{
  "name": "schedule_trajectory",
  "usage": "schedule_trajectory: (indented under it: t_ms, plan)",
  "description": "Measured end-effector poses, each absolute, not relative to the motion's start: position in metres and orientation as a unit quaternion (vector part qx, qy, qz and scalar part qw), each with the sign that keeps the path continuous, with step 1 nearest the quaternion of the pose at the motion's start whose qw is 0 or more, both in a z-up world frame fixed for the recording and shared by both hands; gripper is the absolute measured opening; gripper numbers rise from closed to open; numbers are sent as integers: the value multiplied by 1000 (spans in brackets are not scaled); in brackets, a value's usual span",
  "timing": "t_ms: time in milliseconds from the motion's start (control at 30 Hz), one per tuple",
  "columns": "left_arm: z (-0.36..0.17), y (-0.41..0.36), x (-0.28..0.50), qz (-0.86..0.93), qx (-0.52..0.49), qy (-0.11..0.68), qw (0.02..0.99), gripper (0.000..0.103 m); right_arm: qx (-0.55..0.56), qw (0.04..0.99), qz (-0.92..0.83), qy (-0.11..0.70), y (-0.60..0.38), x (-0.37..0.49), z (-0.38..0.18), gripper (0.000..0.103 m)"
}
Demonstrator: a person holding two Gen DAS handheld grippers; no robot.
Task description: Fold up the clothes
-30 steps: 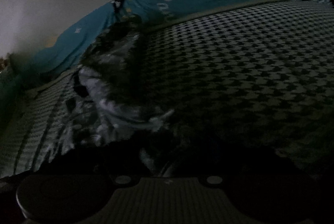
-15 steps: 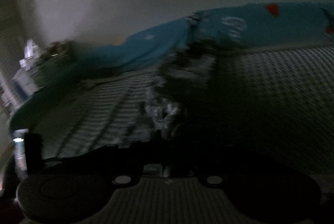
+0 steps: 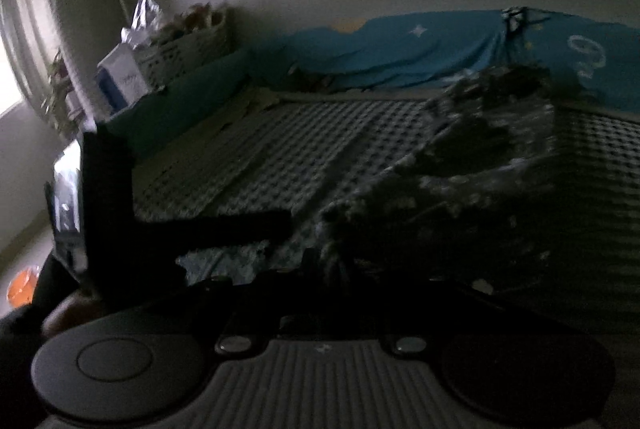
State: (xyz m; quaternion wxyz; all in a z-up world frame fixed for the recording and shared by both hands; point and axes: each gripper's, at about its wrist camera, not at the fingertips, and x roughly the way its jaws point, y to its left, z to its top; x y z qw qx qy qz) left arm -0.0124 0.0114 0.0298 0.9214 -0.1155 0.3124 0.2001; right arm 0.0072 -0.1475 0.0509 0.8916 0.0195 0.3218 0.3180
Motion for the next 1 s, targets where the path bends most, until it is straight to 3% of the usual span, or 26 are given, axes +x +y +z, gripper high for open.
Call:
schedule_trajectory:
  t_ms: [133, 233, 400, 633, 700, 767, 867, 1000]
  plan:
    - [34, 20, -15, 203, -132, 305, 921, 103, 17, 879, 330, 343, -133, 16, 34, 13]
    - [34, 21, -14, 200, -137, 306, 921, 103, 10, 862, 355, 361, -121, 19, 21, 5]
    - [33, 22, -14, 197, -144, 308, 920, 103, -39, 853, 367, 369, -100, 10, 3, 5]
    - [32, 23, -13, 195, -152, 310, 918, 103, -41, 871, 355, 337, -122, -4, 23, 6]
    - [32, 22, -13, 195, -152, 309, 918, 103, -36, 880, 348, 321, -130, -8, 32, 11]
    - [32, 21, -13, 195, -151, 310, 918, 103, -40, 889, 335, 309, -136, -10, 39, 32]
    - [32, 20, -13, 194, -148, 311, 918, 103, -40, 900, 313, 301, -142, -8, 41, 56]
    - [31, 19, -12, 193, -148, 313, 918, 103, -36, 894, 311, 320, -140, 3, 30, 56]
